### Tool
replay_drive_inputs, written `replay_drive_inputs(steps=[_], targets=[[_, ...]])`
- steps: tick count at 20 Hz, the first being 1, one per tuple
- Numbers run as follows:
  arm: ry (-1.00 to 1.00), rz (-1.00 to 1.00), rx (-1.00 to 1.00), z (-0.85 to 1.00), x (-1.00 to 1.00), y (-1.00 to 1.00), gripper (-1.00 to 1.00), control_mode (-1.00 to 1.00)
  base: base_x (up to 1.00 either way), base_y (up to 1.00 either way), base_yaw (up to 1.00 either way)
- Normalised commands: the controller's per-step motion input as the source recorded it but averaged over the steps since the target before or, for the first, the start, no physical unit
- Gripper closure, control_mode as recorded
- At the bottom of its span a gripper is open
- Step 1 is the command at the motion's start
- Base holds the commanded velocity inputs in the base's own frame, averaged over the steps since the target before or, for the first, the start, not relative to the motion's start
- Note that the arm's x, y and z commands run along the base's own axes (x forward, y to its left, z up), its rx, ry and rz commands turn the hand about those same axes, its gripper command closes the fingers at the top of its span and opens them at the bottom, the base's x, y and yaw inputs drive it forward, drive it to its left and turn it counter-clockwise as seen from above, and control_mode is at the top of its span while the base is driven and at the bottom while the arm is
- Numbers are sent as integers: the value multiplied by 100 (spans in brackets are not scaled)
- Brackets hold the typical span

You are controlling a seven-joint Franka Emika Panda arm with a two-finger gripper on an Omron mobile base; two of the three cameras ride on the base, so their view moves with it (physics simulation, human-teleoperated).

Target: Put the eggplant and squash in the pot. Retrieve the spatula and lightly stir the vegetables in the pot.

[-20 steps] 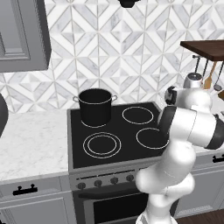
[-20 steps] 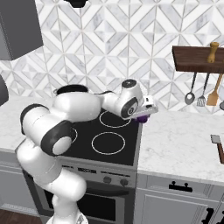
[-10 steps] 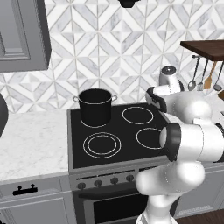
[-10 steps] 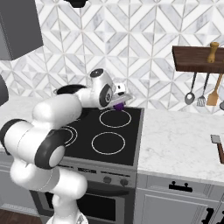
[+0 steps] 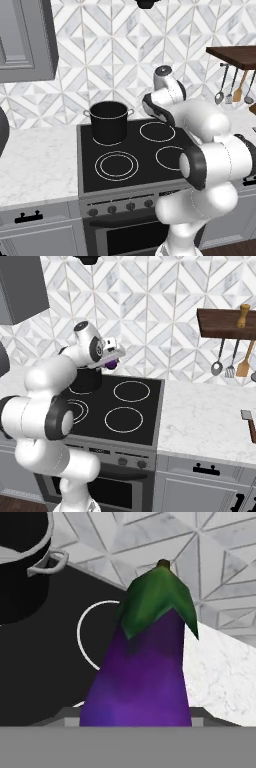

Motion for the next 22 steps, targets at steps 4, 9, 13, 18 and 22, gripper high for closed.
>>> replay_drive_inputs(steps=[4,9,13,18,22], targets=[[0,0,0,12,50,100,100,-100,0,0,0],[5,0,0,0,61,100,100,-100,0,0,0],[8,0,0,-4,67,99,100,-100,0,0,0],[16,0,1,-23,85,76,100,-100,0,0,0],[13,0,6,-54,89,42,100,-100,0,0,0]])
